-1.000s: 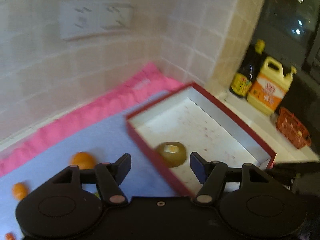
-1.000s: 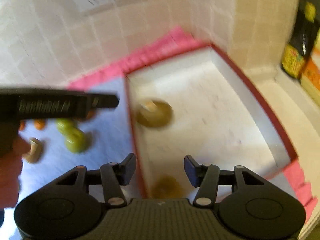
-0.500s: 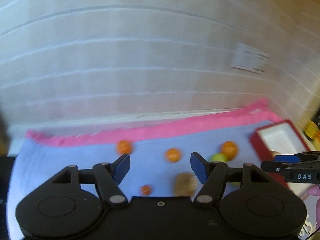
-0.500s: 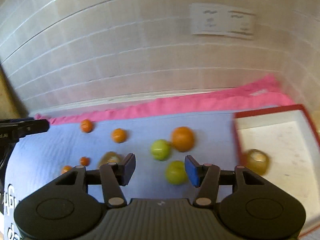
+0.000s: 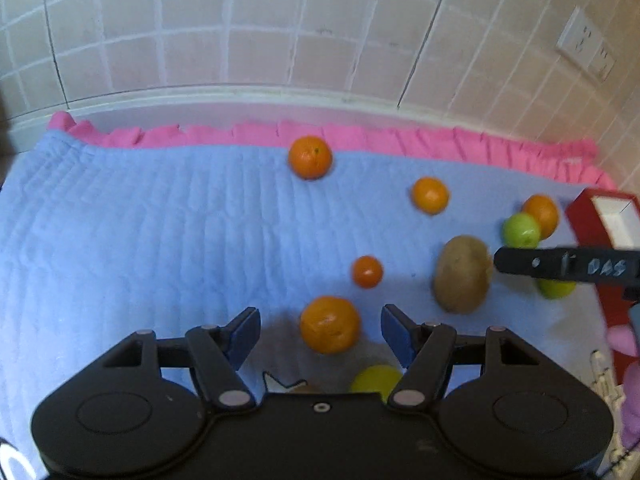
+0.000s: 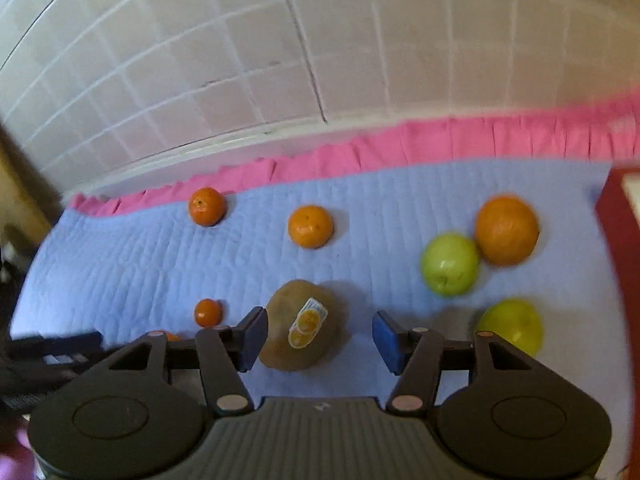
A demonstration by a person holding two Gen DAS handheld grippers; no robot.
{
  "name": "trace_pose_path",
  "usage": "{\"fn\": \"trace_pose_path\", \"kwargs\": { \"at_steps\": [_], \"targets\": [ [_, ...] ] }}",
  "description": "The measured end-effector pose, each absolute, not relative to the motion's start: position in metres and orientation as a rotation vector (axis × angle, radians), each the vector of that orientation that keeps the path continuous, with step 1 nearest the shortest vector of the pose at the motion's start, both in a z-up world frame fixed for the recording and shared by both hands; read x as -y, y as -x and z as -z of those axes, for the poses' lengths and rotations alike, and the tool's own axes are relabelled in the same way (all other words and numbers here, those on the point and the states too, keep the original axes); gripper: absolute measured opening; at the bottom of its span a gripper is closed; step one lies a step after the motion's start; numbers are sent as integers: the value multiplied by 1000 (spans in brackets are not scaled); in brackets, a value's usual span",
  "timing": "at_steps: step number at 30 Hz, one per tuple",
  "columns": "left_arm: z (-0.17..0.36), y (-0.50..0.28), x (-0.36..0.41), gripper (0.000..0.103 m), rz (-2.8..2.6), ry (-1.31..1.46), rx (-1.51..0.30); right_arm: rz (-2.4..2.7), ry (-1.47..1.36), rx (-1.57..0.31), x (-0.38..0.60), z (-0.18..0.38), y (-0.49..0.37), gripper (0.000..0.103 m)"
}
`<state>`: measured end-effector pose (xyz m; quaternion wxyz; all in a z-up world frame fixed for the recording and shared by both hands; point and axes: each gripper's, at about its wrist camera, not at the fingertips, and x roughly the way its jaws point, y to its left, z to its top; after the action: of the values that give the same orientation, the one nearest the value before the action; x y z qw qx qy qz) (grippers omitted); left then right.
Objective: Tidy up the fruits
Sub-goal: 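Grasp a mandarin orange with left tool while right tool grasps a stickered kiwi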
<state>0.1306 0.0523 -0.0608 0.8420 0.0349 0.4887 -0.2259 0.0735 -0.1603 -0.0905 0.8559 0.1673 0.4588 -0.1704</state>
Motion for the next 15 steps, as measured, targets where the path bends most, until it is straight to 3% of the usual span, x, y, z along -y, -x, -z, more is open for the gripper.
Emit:
{"fn": "trace_pose_path", "kwargs": {
  "at_steps": [9, 15],
  "targets": [
    [86, -148, -35, 79, 504, -129, -1072, 386, -426, -1042, 163, 116, -93, 69],
    [95, -145, -29, 56, 492, -180, -1081, 397, -422, -1084, 159, 130, -105, 66]
  ]
}}
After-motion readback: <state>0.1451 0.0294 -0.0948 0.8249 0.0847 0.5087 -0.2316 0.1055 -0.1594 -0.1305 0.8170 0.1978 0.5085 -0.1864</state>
